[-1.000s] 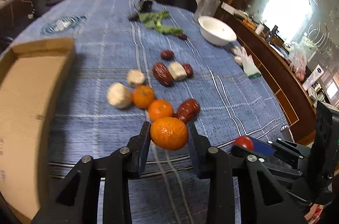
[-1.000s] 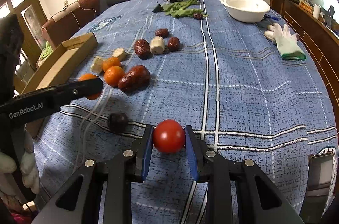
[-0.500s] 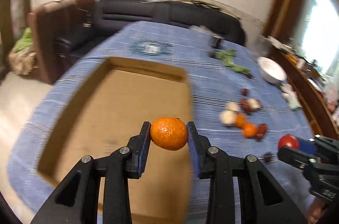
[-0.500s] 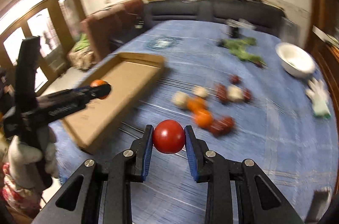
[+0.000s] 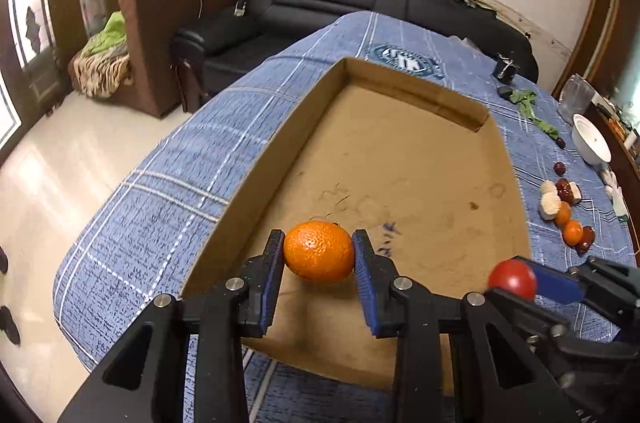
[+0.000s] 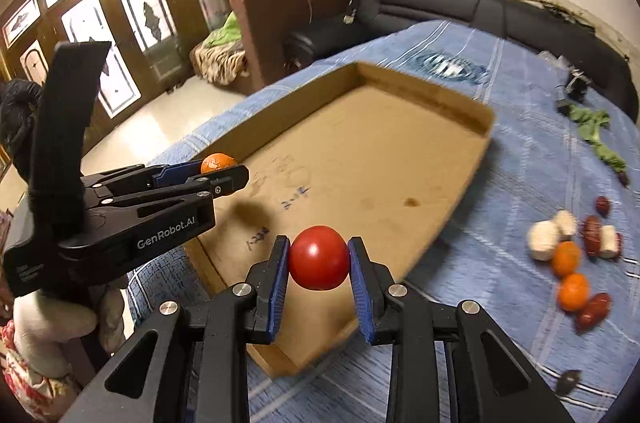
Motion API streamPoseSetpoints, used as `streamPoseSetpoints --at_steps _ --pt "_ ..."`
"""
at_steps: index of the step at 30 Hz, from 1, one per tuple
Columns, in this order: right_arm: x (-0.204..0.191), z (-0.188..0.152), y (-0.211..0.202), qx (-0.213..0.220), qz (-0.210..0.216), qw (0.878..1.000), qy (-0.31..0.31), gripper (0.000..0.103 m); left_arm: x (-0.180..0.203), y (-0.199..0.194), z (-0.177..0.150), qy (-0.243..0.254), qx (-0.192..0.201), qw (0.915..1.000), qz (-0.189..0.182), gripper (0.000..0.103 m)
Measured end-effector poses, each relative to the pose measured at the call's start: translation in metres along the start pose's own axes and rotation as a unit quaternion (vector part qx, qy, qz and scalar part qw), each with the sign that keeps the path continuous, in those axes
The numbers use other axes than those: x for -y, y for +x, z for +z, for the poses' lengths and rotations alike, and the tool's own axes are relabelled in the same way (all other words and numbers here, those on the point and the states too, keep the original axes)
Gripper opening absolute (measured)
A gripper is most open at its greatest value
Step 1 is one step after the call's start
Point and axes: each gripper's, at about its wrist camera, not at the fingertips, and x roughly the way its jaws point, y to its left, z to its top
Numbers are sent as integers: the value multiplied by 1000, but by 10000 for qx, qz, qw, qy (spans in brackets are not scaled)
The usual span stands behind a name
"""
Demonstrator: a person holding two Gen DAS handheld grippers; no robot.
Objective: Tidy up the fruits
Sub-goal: 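Carry the orange into the cardboard box and open the left gripper while the right releases the tomato there, then withdraw both grippers from the box back toward the fruits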
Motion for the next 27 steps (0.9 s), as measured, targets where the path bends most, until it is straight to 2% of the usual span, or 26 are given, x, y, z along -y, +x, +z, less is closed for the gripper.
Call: streamPoseSetpoints --at_steps 8,12,14,16,19,23,25,27 --pt "-11 -4 31 -218 44 9997 -53 33 -7 2 -3 -150 -23 9999 -12 34" --pt "-12 -5 30 -192 67 9998 -38 34 -5 -6 -1 -127 89 9999 16 42" --pt "-11 -5 25 -107 77 9999 6 46 -2 -13 1 -85 199 9997 71 44" --pt "-9 -4 15 8 58 10000 65 53 3 -21 3 -26 316 9994 144 49" --pt "-6 -5 -2 216 -4 9997 131 55 13 -36 4 97 525 9981 303 56" --pt "3 -12 -30 523 -229 9981 249 68 28 -51 5 238 706 9963 436 66" --pt "10 -19 -43 642 -342 9967 353 68 37 -57 4 318 781 9953 473 73" --pt "16 -23 -53 726 -427 9955 442 68 48 -63 4 435 834 9944 481 75"
